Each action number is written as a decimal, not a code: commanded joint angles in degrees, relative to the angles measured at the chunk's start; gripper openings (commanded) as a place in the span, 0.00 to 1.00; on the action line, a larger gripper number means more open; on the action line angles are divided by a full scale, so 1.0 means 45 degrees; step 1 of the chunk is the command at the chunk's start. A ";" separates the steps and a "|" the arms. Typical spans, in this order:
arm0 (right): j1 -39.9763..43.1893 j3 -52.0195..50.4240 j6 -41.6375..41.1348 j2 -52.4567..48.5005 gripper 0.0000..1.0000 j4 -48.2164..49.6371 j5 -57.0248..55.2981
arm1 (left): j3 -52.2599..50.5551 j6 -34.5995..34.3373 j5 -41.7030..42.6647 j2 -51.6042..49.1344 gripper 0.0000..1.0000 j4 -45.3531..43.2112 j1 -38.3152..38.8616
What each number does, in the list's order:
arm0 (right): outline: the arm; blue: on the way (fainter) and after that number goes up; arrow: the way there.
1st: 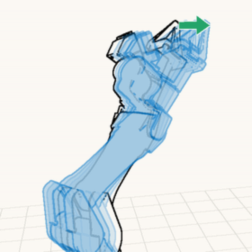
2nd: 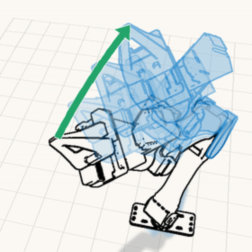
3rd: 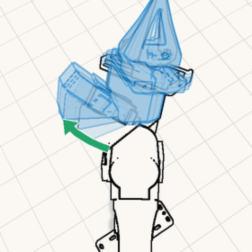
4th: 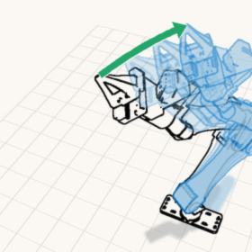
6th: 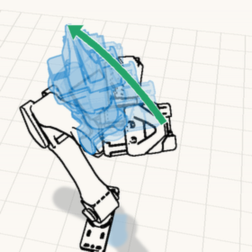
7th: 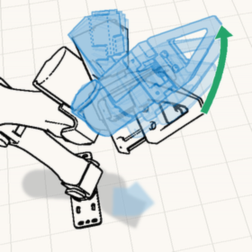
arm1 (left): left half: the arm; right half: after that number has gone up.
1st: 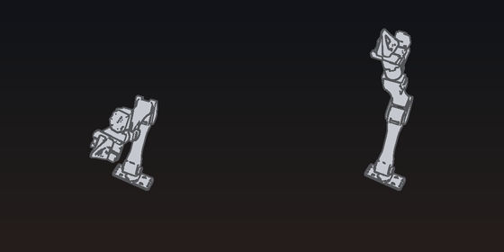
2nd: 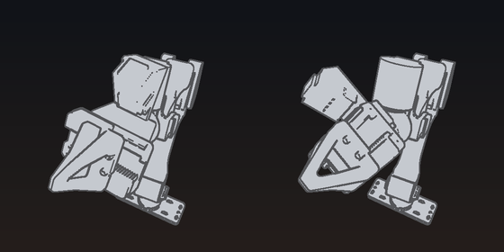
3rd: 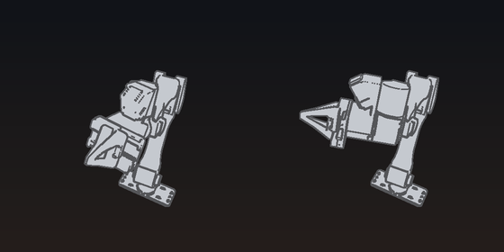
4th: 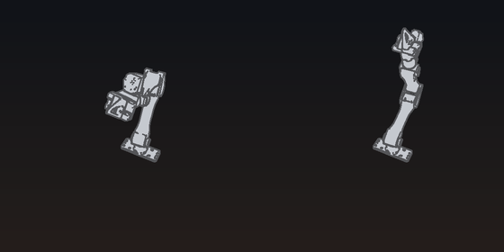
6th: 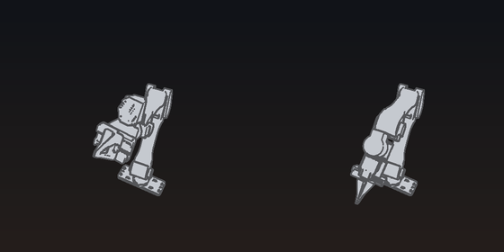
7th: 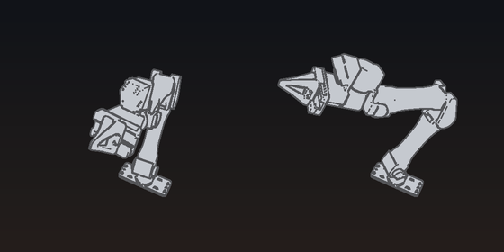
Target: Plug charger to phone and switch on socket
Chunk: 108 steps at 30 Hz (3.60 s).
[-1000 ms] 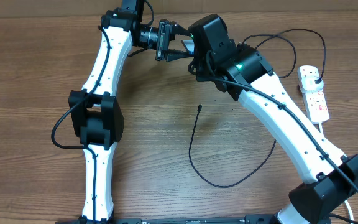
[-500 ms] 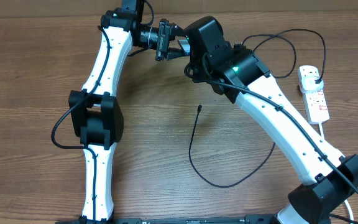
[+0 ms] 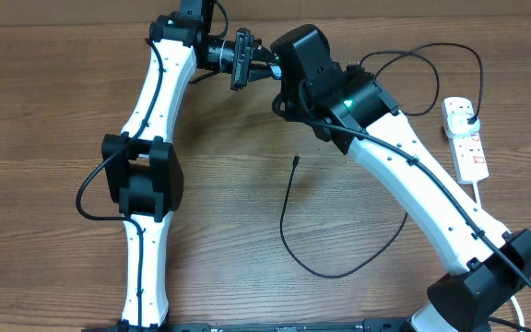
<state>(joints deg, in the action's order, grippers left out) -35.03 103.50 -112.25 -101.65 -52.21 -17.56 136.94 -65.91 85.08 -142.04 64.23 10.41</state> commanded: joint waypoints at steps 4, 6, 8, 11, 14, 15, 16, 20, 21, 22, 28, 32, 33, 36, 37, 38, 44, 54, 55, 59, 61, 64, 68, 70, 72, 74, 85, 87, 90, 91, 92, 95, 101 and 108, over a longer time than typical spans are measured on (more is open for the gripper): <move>-0.0228 0.0219 0.0627 0.0126 0.12 0.0136 -0.0078 | 0.0267 -0.0092 0.0107 0.0068 0.04 -0.0049 0.0063; -0.0228 0.0219 0.0724 0.0126 0.15 0.0155 -0.0073 | 0.0267 -0.0126 0.0107 0.0068 0.04 -0.0049 0.0063; -0.0228 0.0219 0.0967 0.0126 0.24 0.0165 -0.0073 | 0.0272 -0.0126 0.0112 0.0068 0.04 -0.0049 0.0063; -0.0228 0.0219 0.1404 0.0126 0.47 0.0175 -0.0078 | 0.0267 -0.0121 0.0107 0.0068 0.04 -0.0049 0.0063; -0.0170 0.0257 0.2885 0.0199 0.71 0.0219 -0.0087 | 0.0272 -0.0107 0.0049 0.0068 0.04 -0.0068 0.0063; -0.0107 0.0257 0.3322 0.0262 0.77 0.0209 -0.0083 | 0.0272 -0.0058 -0.0063 0.0068 0.04 -0.0126 0.0044; -0.0010 0.0257 0.3871 0.0393 0.81 0.0155 -0.0078 | 0.0267 -0.0005 -0.0204 0.0068 0.04 -0.0204 0.0024; 0.0748 0.0257 0.5833 0.1438 1.00 -0.0695 -0.0024 | 0.0267 0.0831 -0.1379 0.0068 0.04 -0.0835 -0.0223; 0.1020 0.0257 0.6489 0.1724 1.00 -0.1005 0.0083 | 0.0267 0.1452 -0.1564 0.0068 0.04 -0.0923 -0.0325; 0.1248 0.0257 0.7057 0.1953 1.00 -0.1243 0.0272 | 0.0272 0.2074 -0.1685 0.0068 0.04 -0.0991 -0.0403; 0.3585 0.0253 1.4926 0.3016 1.00 -0.3390 0.4197 | 0.0267 0.8228 -0.2336 0.0068 0.04 -0.0787 -0.1137; 0.4711 -0.0219 1.6684 0.2739 1.00 -0.6071 0.4823 | 0.0272 1.1574 -0.2764 0.0068 0.04 0.0767 -0.1452; 0.4775 -0.0466 1.6689 0.2681 1.00 -0.6261 0.4823 | 0.0272 1.2080 -0.3123 0.0087 0.04 0.1122 -0.1511; 0.4721 -0.1530 1.7345 0.2642 1.00 -0.5940 0.4920 | 0.0272 1.2828 -0.4401 0.0194 0.04 0.1919 -0.1695; 0.4668 -0.2093 1.7694 0.2642 1.00 -0.5498 0.5173 | 0.0272 1.3095 -0.4799 0.0282 0.04 0.2220 -0.1744; 0.4634 -0.2497 1.7724 0.2637 1.00 -0.5153 0.5319 | 0.0272 1.3376 -0.5081 0.0384 0.04 0.2492 -0.1768; 0.4600 -0.5357 1.6781 0.2637 1.00 -0.2035 0.6188 | 0.0272 1.3945 -0.8072 0.1384 0.04 0.3468 -0.1787; 0.2788 -0.5994 1.7685 0.0534 1.00 -0.1209 0.6834 | 0.0272 1.4071 -0.8752 0.1651 0.04 0.3662 -0.1807; 0.2676 -0.5498 1.7801 -0.0087 1.00 -0.1792 0.6771 | 0.0272 1.4154 -0.8752 0.1651 0.04 0.3619 -0.1797; 0.2531 -0.3687 1.7641 -0.2011 0.99 -0.2953 0.5761 | 0.0272 1.4367 -0.8762 0.1651 0.04 0.3604 -0.1802; 0.2535 -0.3623 1.7617 -0.2259 0.99 -0.2535 0.5994 | 0.0272 1.4362 -0.8816 0.1651 0.04 0.3604 -0.1836; 0.2458 -0.3623 1.7626 -0.2448 0.96 -0.2025 0.6261 | 0.0272 1.4362 -0.9054 0.1651 0.04 0.3589 -0.1904; 0.2239 -0.3648 1.7277 -0.2637 0.83 -0.1287 0.5838 | 0.0272 1.4367 -0.9049 0.1651 0.04 0.3575 -0.1904; 0.2025 -0.3648 1.6767 -0.2754 0.73 -0.1107 0.5217 | 0.0272 1.4372 -0.9054 0.1651 0.04 0.3575 -0.1904; 0.1710 -0.3648 1.6534 -0.2914 0.72 -0.0957 0.4473 | 0.0272 1.4372 -0.9054 0.1651 0.04 0.3580 -0.1904; 0.1413 -0.3653 1.6072 -0.3055 0.71 -0.0903 0.3682 | 0.0272 1.4367 -0.9049 0.1651 0.04 0.3580 -0.1904; 0.0622 -0.3662 1.5378 -0.3546 0.60 -0.0306 0.1763 | 0.0272 1.4372 -0.9054 0.1651 0.04 0.3725 -0.1904; 0.0622 -0.3735 1.5766 -0.3779 0.60 -0.0253 0.1870 | 0.0272 1.4372 -0.9049 0.1651 0.04 0.3725 -0.1904; 0.0617 -0.3866 1.5912 -0.4056 0.59 -0.0209 0.2370 | 0.0272 1.4372 -0.9049 0.1651 0.04 0.3706 -0.1904; 0.0617 -0.3920 1.5917 -0.4104 0.59 -0.0083 0.2603 | 0.0272 1.4372 -0.9049 0.1651 0.04 0.3706 -0.1904; 0.0617 -0.3929 1.5956 -0.4114 0.59 -0.0005 0.2788 | 0.0272 1.4372 -0.9049 0.1651 0.04 0.3701 -0.1904; 0.0617 -0.3929 1.5951 -0.4114 0.58 0.0058 0.3041 | 0.0272 1.4372 -0.9049 0.1651 0.04 0.3706 -0.1904; 0.0622 -0.3929 1.5951 -0.4206 0.41 0.0068 0.3177 | 0.0272 1.4372 -0.9049 0.1651 0.04 0.3706 -0.1904; 0.0617 -0.4017 1.5946 -0.4206 0.40 0.0063 0.3361 | 0.0272 1.4367 -0.9049 0.1651 0.04 0.3706 -0.1904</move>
<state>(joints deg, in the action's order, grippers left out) -32.08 85.60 -40.49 -120.31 -52.14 -3.07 136.94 -2.76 42.96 -137.01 81.01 2.46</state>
